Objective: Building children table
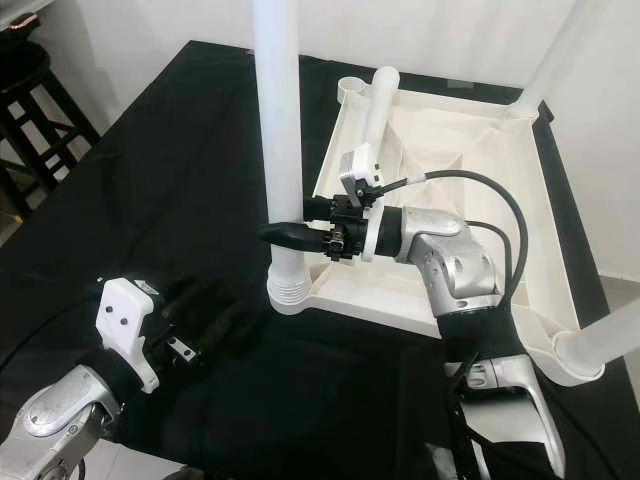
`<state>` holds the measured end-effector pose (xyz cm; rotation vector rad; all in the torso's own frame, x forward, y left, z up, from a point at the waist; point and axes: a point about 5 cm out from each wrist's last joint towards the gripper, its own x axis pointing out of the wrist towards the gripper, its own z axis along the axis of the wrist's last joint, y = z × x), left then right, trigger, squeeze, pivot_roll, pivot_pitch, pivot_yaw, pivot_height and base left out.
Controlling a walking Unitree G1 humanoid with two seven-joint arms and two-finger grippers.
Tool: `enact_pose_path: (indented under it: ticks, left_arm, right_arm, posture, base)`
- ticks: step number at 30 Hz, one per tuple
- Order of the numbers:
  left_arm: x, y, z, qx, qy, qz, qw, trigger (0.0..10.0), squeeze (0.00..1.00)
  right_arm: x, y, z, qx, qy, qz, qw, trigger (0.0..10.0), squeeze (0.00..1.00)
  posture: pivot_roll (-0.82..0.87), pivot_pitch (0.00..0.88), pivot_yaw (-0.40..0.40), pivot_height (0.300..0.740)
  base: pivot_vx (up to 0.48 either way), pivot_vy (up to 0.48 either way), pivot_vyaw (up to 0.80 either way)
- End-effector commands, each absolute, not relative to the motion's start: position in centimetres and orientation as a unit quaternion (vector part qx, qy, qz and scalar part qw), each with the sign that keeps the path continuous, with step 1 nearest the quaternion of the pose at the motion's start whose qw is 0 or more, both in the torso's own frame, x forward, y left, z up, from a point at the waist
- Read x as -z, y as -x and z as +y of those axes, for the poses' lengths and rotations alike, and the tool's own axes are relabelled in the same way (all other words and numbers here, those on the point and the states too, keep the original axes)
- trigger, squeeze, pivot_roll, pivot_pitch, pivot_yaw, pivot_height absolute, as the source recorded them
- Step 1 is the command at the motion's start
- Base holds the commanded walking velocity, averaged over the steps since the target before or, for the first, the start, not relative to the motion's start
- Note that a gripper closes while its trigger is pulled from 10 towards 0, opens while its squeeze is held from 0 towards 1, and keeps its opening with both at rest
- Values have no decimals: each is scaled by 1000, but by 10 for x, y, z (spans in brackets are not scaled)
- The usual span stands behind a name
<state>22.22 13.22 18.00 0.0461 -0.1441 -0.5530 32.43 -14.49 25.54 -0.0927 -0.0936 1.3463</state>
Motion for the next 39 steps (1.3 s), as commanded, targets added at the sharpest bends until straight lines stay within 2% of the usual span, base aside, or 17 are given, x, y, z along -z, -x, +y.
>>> enact_pose_path:
  ticks: [1,3,5,7,8,11,15,17,19,24,25,27,28,33,34,38,39]
  left_arm:
    - [-173,-221,133,274,-24,-59,959,10000,0]
    - [-173,-221,133,275,-24,-59,959,10000,0]
    - [-173,-221,134,274,-25,-59,959,10000,0]
    - [-172,-221,134,275,-27,-58,959,10000,0]
    - [-172,-221,134,275,-27,-58,959,10000,0]
    - [-171,-222,134,276,-27,-58,959,10000,0]
    - [-170,-223,133,278,-28,-58,959,10000,0]
    - [-168,-224,133,281,-30,-57,957,10000,0]
    - [-167,-226,133,283,-31,-57,957,10000,0]
    - [-166,-228,132,280,-30,-60,958,10000,0]
    - [-166,-228,132,279,-30,-60,958,10000,0]
    - [-166,-228,132,279,-30,-60,958,10000,0]
    - [-166,-230,132,278,-30,-61,958,10000,0]
    - [-166,-230,133,278,-30,-62,958,10000,0]
    - [-166,-231,132,277,-30,-62,958,10000,0]
    - [-166,-231,132,277,-30,-62,958,10000,0]
    - [-165,-232,132,277,-29,-64,958,10000,0]
  right_arm:
    - [-243,-311,-142,-616,45,-36,786,0,0]
    - [-240,-306,-140,-608,49,-39,792,0,0]
    - [-220,-285,-125,-573,43,-32,818,0,0]
    - [-190,-264,-104,-455,50,-4,889,0,0]
    - [-190,-264,-104,-455,50,-4,889,0,0]
    - [-153,-240,-91,-245,13,78,966,0,0]
    - [-148,-236,-84,-194,-7,90,977,0,0]
    - [-159,-262,-83,-181,-11,50,982,0,0]
    - [-161,-267,-82,-180,-4,42,983,0,0]
    - [-159,-258,-78,-171,8,49,984,0,0]
    - [-159,-256,-77,-168,10,51,984,4078,0]
    - [-159,-256,-77,-168,10,51,984,4078,0]
    - [-165,-258,-79,-169,1,38,985,10000,227]
    - [-169,-257,-78,-167,-7,29,985,10000,227]
    - [-178,-258,-76,-186,-27,6,982,10000,1000]
    - [-178,-258,-76,-186,-27,6,982,10000,1000]
    - [-196,-262,-74,-259,-70,-39,963,10000,1000]
  posture:
    - [-32,210,-37,740]
    - [-32,210,-37,740]
    - [-36,206,-36,740]
    - [-37,202,-37,740]
    - [-37,202,-37,740]
    - [-30,193,-36,740]
    - [-38,175,-17,740]
    - [-31,155,-14,740]
    - [-27,147,-18,740]
    - [-29,140,-20,740]
    - [-29,140,-20,740]
    - [-29,140,-20,740]
    - [-30,135,-16,740]
    - [-30,135,-16,740]
    - [-31,133,-13,740]
    - [-31,133,-13,740]
    - [-31,125,-11,740]
  base:
    - [0,0,0]
    - [0,0,0]
    - [0,0,0]
    - [0,0,0]
    - [0,0,0]
    - [0,0,0]
    - [0,0,0]
    - [0,0,0]
    - [0,0,0]
    - [0,0,0]
    - [0,0,0]
    - [0,0,0]
    - [0,0,0]
    - [0,0,0]
    - [0,0,0]
    - [0,0,0]
    - [0,0,0]
